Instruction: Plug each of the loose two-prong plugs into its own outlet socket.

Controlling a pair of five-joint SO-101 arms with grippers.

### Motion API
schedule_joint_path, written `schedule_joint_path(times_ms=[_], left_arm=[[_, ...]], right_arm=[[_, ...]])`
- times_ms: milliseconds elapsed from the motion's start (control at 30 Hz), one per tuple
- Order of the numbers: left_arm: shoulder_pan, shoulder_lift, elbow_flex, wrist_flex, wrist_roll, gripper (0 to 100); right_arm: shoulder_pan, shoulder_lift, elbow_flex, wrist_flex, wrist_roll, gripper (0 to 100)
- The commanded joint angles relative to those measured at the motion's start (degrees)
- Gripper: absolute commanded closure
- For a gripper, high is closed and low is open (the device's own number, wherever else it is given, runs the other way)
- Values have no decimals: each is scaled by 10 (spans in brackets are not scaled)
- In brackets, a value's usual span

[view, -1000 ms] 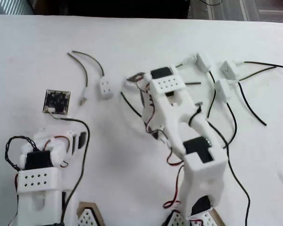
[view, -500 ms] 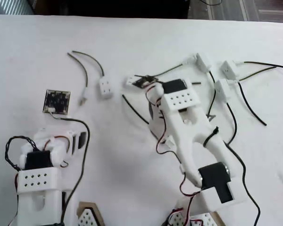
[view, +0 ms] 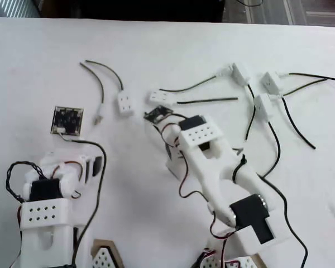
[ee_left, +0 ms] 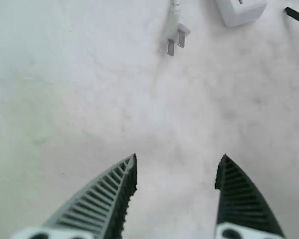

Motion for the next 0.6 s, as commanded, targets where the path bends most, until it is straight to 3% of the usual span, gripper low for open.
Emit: schedule_joint_path(times_ms=[0,300,567], left_arm=[[-4,-7,-4,-11,-4,736],[-4,-7,-4,-11,-4,736],[-4,-7,-4,-11,-4,736]], right_arm=[[17,-18,15,-52,5,818],[30,91,-35,-58,6,824],[37,112,-73,-58,6,970]])
